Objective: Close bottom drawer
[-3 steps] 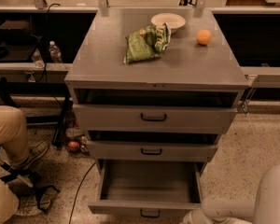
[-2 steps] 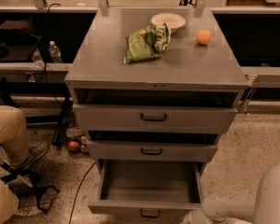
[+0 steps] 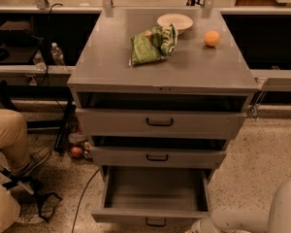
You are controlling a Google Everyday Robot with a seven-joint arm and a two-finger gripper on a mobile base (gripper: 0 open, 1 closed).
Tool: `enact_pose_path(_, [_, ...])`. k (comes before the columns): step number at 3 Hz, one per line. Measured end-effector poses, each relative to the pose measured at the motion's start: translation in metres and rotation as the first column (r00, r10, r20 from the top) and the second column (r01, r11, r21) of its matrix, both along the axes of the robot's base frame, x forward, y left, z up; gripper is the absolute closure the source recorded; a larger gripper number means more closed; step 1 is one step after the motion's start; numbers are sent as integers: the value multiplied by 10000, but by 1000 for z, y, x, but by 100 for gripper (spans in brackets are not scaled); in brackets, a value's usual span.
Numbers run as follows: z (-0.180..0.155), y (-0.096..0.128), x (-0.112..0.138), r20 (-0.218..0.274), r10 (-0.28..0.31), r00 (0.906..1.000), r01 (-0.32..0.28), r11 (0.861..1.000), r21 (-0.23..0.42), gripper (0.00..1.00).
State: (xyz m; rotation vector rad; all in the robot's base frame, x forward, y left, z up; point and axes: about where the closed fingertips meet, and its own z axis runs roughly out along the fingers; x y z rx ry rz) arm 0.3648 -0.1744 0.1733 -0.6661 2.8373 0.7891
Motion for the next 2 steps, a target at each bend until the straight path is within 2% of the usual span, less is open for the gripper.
enact_pose_path(1, [-17,-4,26,621,-310,9976,302,9994,141,100])
enact_pose_path(2, [-22,-2,49,1527,-467,9872,431,9987,266,100])
